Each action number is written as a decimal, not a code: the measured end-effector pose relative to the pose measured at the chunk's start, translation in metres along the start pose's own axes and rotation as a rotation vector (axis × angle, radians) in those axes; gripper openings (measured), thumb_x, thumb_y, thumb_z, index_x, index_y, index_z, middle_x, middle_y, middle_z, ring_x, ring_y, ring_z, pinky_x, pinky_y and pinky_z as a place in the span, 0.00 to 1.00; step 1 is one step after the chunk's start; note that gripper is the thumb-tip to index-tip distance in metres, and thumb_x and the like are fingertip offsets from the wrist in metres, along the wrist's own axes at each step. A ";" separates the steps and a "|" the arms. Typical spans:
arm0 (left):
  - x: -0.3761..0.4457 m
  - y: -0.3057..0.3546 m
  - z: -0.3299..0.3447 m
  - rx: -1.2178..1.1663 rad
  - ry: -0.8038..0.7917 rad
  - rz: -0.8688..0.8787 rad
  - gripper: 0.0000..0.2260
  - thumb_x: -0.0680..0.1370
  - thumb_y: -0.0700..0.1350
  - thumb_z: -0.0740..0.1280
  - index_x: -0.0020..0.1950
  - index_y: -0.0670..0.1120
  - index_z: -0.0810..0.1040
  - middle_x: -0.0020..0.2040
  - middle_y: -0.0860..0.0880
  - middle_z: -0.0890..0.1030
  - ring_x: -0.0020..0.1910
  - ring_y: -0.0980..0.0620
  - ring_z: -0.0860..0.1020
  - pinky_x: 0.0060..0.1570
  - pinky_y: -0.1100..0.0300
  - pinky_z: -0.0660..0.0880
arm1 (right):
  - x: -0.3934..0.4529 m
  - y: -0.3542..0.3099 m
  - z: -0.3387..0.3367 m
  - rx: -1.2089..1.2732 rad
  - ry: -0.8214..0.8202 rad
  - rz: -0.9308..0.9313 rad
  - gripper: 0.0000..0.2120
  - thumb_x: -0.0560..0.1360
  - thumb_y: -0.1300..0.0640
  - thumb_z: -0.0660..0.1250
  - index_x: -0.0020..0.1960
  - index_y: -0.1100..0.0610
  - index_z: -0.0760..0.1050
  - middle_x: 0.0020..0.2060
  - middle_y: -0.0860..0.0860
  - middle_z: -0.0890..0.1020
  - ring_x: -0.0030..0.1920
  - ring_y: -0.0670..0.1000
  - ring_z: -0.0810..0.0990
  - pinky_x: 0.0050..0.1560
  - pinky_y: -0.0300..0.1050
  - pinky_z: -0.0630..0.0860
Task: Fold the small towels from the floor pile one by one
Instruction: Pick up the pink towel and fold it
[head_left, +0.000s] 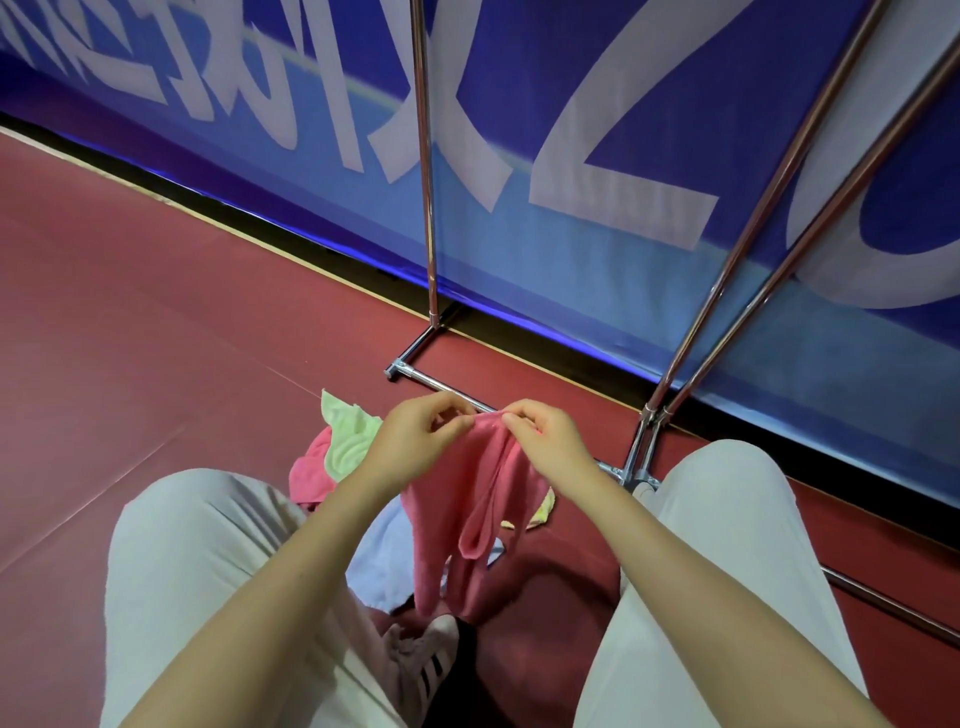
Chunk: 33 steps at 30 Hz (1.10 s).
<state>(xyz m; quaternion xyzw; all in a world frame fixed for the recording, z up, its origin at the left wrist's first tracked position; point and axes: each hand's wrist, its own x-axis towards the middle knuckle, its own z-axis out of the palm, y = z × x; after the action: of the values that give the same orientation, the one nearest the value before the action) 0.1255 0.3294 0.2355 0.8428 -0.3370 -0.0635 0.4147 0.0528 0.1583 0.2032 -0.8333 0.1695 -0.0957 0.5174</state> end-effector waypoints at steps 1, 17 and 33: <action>0.000 -0.002 -0.001 0.027 -0.037 -0.026 0.10 0.77 0.44 0.69 0.40 0.58 0.76 0.33 0.63 0.78 0.36 0.65 0.74 0.36 0.72 0.67 | 0.002 0.001 -0.002 -0.010 0.020 0.004 0.05 0.76 0.60 0.65 0.44 0.56 0.80 0.39 0.52 0.82 0.42 0.49 0.78 0.47 0.46 0.73; 0.003 -0.035 -0.004 0.140 -0.224 -0.228 0.07 0.76 0.48 0.70 0.44 0.45 0.82 0.39 0.45 0.81 0.39 0.47 0.77 0.42 0.50 0.73 | 0.003 0.012 -0.065 0.086 0.414 0.259 0.10 0.78 0.60 0.60 0.49 0.59 0.80 0.42 0.51 0.81 0.44 0.51 0.78 0.44 0.41 0.71; 0.005 -0.002 0.008 -0.746 0.306 -0.493 0.08 0.81 0.44 0.63 0.51 0.50 0.82 0.49 0.48 0.83 0.47 0.53 0.79 0.52 0.60 0.76 | -0.010 0.013 -0.073 0.422 0.425 0.344 0.08 0.78 0.65 0.61 0.51 0.63 0.79 0.40 0.51 0.81 0.41 0.47 0.77 0.43 0.35 0.74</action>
<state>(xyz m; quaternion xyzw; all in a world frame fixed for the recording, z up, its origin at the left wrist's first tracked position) 0.1268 0.3219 0.2294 0.6908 -0.0161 -0.1516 0.7068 0.0170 0.0960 0.2239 -0.6286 0.3879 -0.2117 0.6400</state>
